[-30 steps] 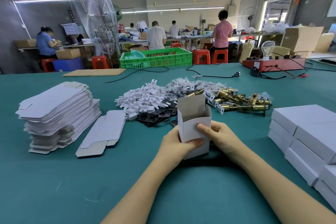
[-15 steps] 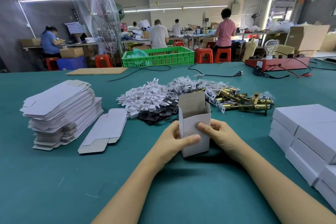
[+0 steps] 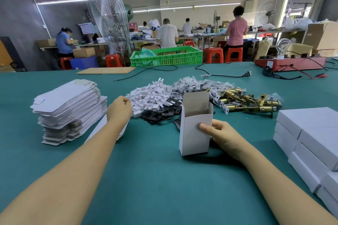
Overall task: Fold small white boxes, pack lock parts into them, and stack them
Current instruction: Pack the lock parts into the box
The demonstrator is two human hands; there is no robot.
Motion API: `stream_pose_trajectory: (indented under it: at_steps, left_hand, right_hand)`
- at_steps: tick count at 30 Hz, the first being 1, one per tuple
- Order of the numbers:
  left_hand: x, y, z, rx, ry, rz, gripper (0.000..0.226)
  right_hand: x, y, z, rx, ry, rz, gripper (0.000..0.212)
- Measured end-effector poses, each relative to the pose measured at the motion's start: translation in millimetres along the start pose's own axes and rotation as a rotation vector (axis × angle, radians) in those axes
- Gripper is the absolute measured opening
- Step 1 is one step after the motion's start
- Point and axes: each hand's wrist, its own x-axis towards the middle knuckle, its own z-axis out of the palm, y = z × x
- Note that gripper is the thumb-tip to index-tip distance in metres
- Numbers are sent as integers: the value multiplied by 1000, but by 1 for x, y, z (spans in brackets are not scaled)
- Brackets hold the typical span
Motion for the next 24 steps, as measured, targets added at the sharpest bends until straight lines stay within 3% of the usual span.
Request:
stream_pose_trajectory:
  at_steps: [3,6,13,15,18,21,24]
  left_hand:
    - [11,-10,14,413,-91,144,35]
    - [10,-14,29,635,-183,250,35]
    - [0,-16,42,686,-66,335,27]
    - [-4,-10,41,518,-81,253,32]
    - [-16,9,39,37,-117,-3,38]
    - [-33,35,30,-532,-156,-294,20]
    - [-55,53,21,-892,-234,-494,9]
  right_hand:
    - [3,2,-3,15,1,-3,58]
    - [3,4,-4,20,-16,-2,57]
    - [2,4,-5,14,-23,-2,48]
    - [2,4,-5,14,-25,-1,44]
    - [1,2,-4,8,-27,-2,46]
    - [0,1,-3,-1,-31,-1,53]
    - [0,1,-2,-8,-31,1,53]
